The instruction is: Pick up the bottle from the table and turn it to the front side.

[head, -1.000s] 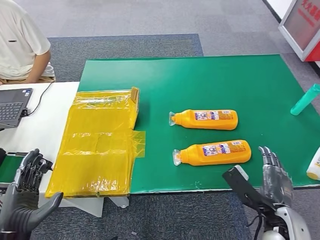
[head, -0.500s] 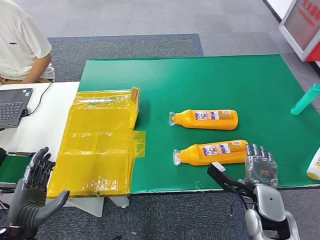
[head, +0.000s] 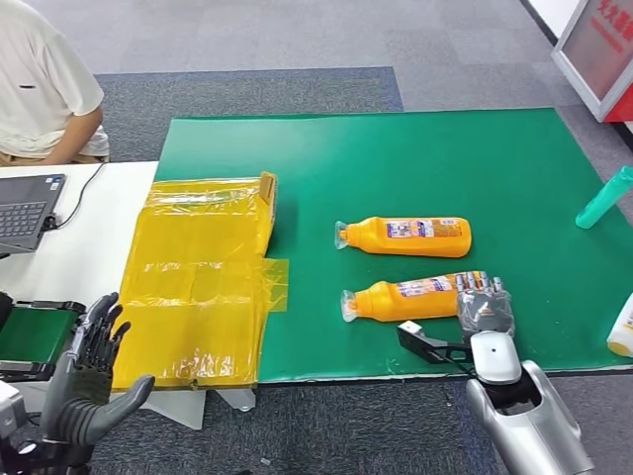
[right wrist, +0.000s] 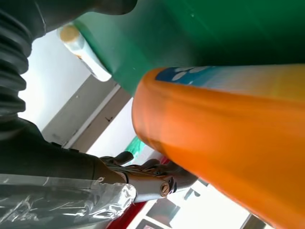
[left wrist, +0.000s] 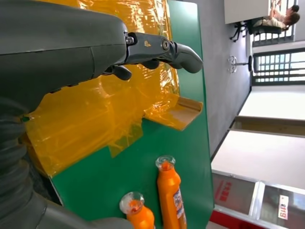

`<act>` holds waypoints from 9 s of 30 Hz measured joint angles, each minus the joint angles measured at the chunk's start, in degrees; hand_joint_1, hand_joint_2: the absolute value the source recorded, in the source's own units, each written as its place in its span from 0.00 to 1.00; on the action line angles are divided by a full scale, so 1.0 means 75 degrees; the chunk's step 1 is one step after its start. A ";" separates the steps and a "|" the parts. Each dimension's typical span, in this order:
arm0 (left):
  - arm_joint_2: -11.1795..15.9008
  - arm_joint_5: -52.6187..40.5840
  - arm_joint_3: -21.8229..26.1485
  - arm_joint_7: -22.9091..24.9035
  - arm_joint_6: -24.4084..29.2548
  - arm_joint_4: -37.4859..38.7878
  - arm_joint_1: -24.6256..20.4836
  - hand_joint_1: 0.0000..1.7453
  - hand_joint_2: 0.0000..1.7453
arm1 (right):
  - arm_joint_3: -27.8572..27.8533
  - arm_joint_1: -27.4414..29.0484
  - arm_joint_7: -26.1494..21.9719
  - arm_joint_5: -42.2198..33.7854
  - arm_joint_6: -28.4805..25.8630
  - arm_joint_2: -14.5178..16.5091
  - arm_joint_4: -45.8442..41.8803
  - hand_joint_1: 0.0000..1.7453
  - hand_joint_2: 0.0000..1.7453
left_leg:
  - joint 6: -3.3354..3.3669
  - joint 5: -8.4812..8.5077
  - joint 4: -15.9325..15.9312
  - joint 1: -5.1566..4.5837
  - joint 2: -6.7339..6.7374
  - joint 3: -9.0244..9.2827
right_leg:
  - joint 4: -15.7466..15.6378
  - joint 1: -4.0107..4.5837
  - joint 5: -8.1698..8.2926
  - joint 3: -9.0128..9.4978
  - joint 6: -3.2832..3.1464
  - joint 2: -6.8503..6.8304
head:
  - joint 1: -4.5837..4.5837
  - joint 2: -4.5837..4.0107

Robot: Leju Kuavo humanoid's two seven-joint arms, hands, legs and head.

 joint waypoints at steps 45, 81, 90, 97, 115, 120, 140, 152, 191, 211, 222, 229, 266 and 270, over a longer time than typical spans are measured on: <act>0.0379 -0.0117 -0.0392 -0.0123 0.0259 0.0679 -0.0174 0.00 1.00 | -0.0573 -0.1831 -0.2032 -0.0619 0.0286 0.1105 0.3075 1.00 1.00 | -0.0009 0.0004 0.0000 0.0003 0.0019 0.0107 | -0.0003 0.0003 0.0025 0.0083 -0.0014 0.0026 | -0.0001 -0.0001; 0.0527 0.1972 -0.1596 0.0061 0.1358 0.0590 -0.0339 0.00 1.00 | -0.0500 0.2138 -0.4283 -0.7639 -0.1310 0.2569 -0.2236 1.00 1.00 | -0.0002 -0.0008 0.0000 0.0000 0.0009 0.0025 | -0.0003 0.0000 -0.0001 0.0018 0.0002 0.0013 | -0.0001 -0.0001; 0.1073 0.2450 -0.2842 -0.0017 0.1487 0.1023 -0.0794 0.00 1.00 | 0.0007 0.2120 -0.4379 -0.7887 -0.1650 0.2620 -0.1939 1.00 1.00 | -0.0001 -0.0009 0.0000 -0.0001 0.0008 0.0021 | -0.0003 -0.0001 -0.0001 0.0015 0.0003 0.0011 | -0.0001 -0.0001; 0.1473 0.2608 -0.3951 -0.0129 0.1554 0.1520 -0.1403 0.00 1.00 | 0.0707 0.1932 -0.4358 -0.7047 -0.2063 0.2617 -0.1309 1.00 1.00 | -0.0004 -0.0006 0.0000 -0.0001 0.0008 0.0021 | -0.0003 0.0000 0.0000 0.0015 0.0002 0.0012 | -0.0001 -0.0001; 0.1926 0.2900 -0.4855 -0.0131 0.1799 0.2036 -0.1791 0.00 1.00 | 0.1078 0.1861 -0.4200 -0.6478 -0.2534 0.2572 -0.0888 1.00 1.00 | -0.0003 -0.0007 0.0000 -0.0001 0.0008 0.0019 | -0.0003 0.0000 -0.0002 0.0012 0.0002 0.0012 | -0.0001 0.0000; 0.2062 0.2267 -0.5182 -0.0413 0.1803 0.2116 -0.1980 0.00 1.00 | 0.1038 0.1834 -0.4231 -0.6289 -0.2922 0.2548 -0.1038 1.00 1.00 | -0.0002 -0.0005 0.0000 -0.0001 0.0008 0.0012 | -0.0003 -0.0001 0.0000 0.0009 0.0003 0.0011 | -0.0001 0.0000; 0.2157 0.1153 -0.5720 -0.0332 0.2031 0.2050 -0.2336 0.51 1.00 | 0.0783 0.1619 -0.3987 -0.6266 -0.2999 0.2550 -0.2207 1.00 1.00 | 0.0002 -0.0001 0.0000 -0.0002 0.0007 0.0009 | -0.0003 -0.0001 0.0003 0.0007 0.0006 0.0009 | -0.0001 0.0000; 0.2122 0.0675 -0.5670 -0.0415 0.2458 0.2050 -0.2349 1.00 1.00 | 0.0771 0.1728 -0.4000 -0.6268 -0.3018 0.2550 -0.2340 1.00 1.00 | 0.0002 -0.0001 0.0000 -0.0002 0.0007 0.0008 | -0.0003 -0.0001 0.0002 0.0007 0.0006 0.0008 | -0.0001 -0.0001; 0.1586 0.0160 -0.5480 -0.0248 0.2205 0.1872 -0.2445 0.00 1.00 | 0.0790 0.1569 -0.3718 -0.5892 -0.3214 0.2553 -0.2285 1.00 1.00 | 0.0002 -0.0001 0.0000 -0.0003 0.0007 0.0007 | -0.0003 -0.0002 0.0004 0.0005 0.0007 0.0009 | 0.0000 -0.0001; 0.1550 -0.1507 -0.5558 -0.0562 0.3290 0.1538 -0.2508 0.00 1.00 | 0.0978 0.1732 -0.3599 -0.5123 -0.3558 0.2532 -0.2314 1.00 1.00 | 0.0001 -0.0001 0.0000 -0.0003 0.0007 0.0006 | -0.0003 -0.0001 0.0004 0.0002 0.0007 0.0009 | -0.0001 0.0000; 0.1510 -0.1526 -0.5598 -0.0562 0.3287 0.1537 -0.2558 0.73 1.00 | 0.1119 0.1733 -0.3594 -0.4681 -0.3740 0.2467 -0.2317 1.00 1.00 | 0.0001 0.0000 0.0000 -0.0003 0.0007 0.0007 | -0.0003 -0.0001 0.0004 0.0002 0.0007 0.0009 | 0.0001 0.0000; 0.1515 -0.1297 -0.5664 -0.0522 0.3174 0.1537 -0.2572 1.00 1.00 | 0.1167 0.1706 -0.3564 -0.4570 -0.3864 0.2419 -0.2321 1.00 1.00 | 0.0002 -0.0001 0.0000 -0.0003 0.0007 0.0006 | -0.0003 -0.0002 0.0004 0.0002 0.0007 0.0009 | 0.0000 -0.0001; 0.1149 -0.5275 -0.4134 -0.0963 0.5435 0.0837 -0.2283 1.00 1.00 | 0.0483 0.2073 -0.2999 -0.4558 -0.3489 0.2483 -0.3387 0.00 1.00 | 0.0001 0.0000 0.0000 -0.0003 0.0007 0.0004 | -0.0002 -0.0001 0.0003 0.0001 0.0007 0.0009 | -0.0001 0.0000; 0.1011 -0.6267 -0.3413 -0.1010 0.5767 0.0723 -0.2268 1.00 1.00 | 0.0191 0.2242 -0.3148 -0.4544 -0.3402 0.2588 -0.3789 0.00 1.00 | 0.0001 0.0000 0.0000 -0.0003 0.0007 0.0004 | -0.0002 -0.0001 0.0003 0.0002 0.0007 0.0009 | -0.0001 -0.0001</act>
